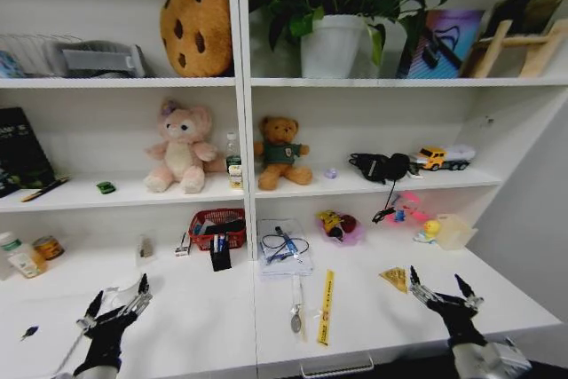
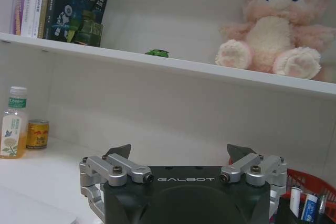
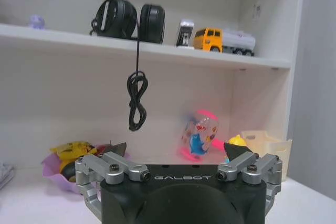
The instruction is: Organize the objects on the table.
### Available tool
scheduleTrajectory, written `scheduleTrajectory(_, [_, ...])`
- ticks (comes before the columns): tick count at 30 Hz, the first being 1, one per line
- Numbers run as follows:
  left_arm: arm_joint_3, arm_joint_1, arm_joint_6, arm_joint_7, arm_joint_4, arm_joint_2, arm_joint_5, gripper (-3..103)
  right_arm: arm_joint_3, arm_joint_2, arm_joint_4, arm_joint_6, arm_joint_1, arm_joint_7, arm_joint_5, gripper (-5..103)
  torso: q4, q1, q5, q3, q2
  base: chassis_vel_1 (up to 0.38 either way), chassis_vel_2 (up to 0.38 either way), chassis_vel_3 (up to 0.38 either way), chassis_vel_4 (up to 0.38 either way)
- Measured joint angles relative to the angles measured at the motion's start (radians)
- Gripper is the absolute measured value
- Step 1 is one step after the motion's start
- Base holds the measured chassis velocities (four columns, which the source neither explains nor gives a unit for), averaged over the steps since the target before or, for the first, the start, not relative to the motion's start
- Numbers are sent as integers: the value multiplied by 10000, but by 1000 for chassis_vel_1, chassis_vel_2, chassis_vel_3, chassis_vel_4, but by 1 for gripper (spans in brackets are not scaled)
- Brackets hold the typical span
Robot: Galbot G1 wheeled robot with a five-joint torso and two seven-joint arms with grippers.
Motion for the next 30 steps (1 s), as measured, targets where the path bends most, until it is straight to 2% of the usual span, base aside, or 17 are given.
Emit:
scheduleTrajectory(3, [50, 35, -5, -10, -43, -65, 84, 100, -205, -195, -919, -548, 844, -122, 258, 100, -5, 0, 2, 0, 1, 40, 29, -28, -29])
scheduleTrajectory(6, [93, 36, 3, -19, -106, -72, 125, 100, -333, -323, -1450, -807, 1252, -142, 334, 100, -9, -1, 11, 0, 0, 0, 0, 0, 0])
scheduleTrajectory(15, [85, 102, 44, -78, -219, -8, 136, 100, -872, -654, -2832, -1344, 2449, -226, 429, 100, -9, -1, 6, 0, 0, 0, 0, 0, 0])
scheduleTrajectory(17, [80, 119, 52, -88, -248, -8, 142, 100, -1020, -697, -3002, -1477, 2731, -258, 428, 103, -6, -2, 6, 0, 0, 0, 0, 0, 0])
scheduleTrajectory(19, [80, 121, 66, -102, -283, -22, 159, 100, -1200, -733, -3201, -1689, 3077, -279, 413, 100, -5, -2, 6, 0, 0, 0, 0, 0, 0])
scheduleTrajectory(22, [93, 136, 106, -135, -364, -80, 208, 100, -1499, -816, -3568, -1946, 3629, -276, 395, 85, -5, -1, 7, 0, 0, 0, 0, 0, 0])
scheduleTrajectory(23, [93, 136, 106, -135, -364, -80, 208, 100, -1499, -816, -3568, -1946, 3629, -276, 395, 85, -5, -1, 7, 0, 0, 0, 0, 0, 0])
scheduleTrajectory(26, [101, 148, 136, -190, -382, -115, 186, 100, -1649, -898, -3899, -2044, 3884, -256, 463, 68, -6, -2, 6, 0, 0, 0, 0, 0, 0])
scheduleTrajectory(27, [101, 148, 136, -190, -382, -115, 186, 100, -1649, -898, -3899, -2044, 3884, -256, 463, 68, -6, -2, 6, 0, 0, 0, 0, 0, 0])
scheduleTrajectory(29, [154, 153, 138, -204, -394, -139, 223, 100, -1711, -933, -4089, -2046, 3946, -263, 511, 57, -6, -2, 6, 0, 0, 0, 0, 0, 0])
scheduleTrajectory(30, [154, 153, 138, -204, -394, -139, 223, 100, -1711, -933, -4089, -2046, 3946, -263, 511, 57, -6, -2, 6, 0, 0, 0, 0, 0, 0])
